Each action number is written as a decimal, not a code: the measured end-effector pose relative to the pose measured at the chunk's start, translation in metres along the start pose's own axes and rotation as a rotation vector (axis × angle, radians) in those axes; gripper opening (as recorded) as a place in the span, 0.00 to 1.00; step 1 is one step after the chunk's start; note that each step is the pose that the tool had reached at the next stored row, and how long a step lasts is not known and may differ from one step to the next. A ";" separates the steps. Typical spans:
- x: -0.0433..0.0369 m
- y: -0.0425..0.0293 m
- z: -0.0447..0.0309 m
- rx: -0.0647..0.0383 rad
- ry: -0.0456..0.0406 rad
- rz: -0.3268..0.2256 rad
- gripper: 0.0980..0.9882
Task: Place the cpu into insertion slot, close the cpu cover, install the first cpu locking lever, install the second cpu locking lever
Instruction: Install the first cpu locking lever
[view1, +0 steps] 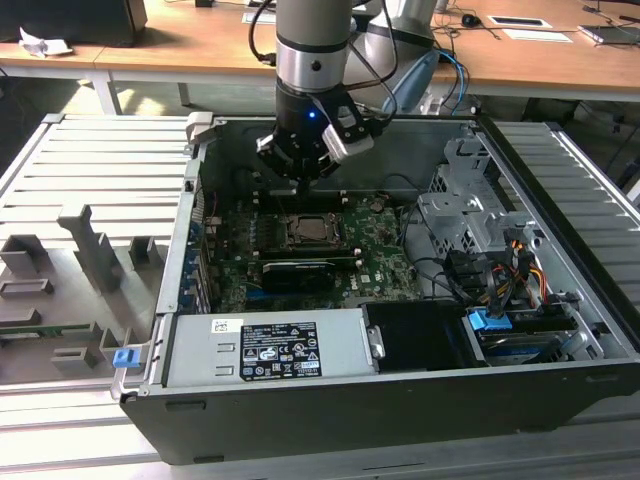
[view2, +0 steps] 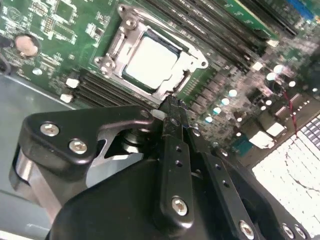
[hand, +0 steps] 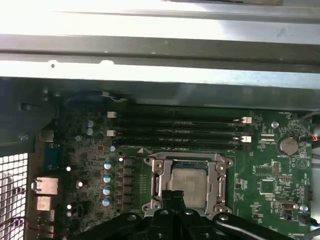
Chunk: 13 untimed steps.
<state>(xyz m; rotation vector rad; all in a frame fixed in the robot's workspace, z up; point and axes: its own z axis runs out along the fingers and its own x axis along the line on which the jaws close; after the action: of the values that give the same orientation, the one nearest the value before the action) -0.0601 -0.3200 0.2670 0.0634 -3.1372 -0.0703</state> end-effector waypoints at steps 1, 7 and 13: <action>0.0064 0.0003 0.0002 0.000 -0.0001 0.000 0.01; 0.0285 0.0011 0.0015 0.000 0.0000 0.000 0.01; 0.0328 0.0012 0.0046 0.000 0.0000 0.000 0.01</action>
<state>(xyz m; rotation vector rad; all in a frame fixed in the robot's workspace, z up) -0.0929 -0.3200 0.2625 0.0633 -3.1371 -0.0704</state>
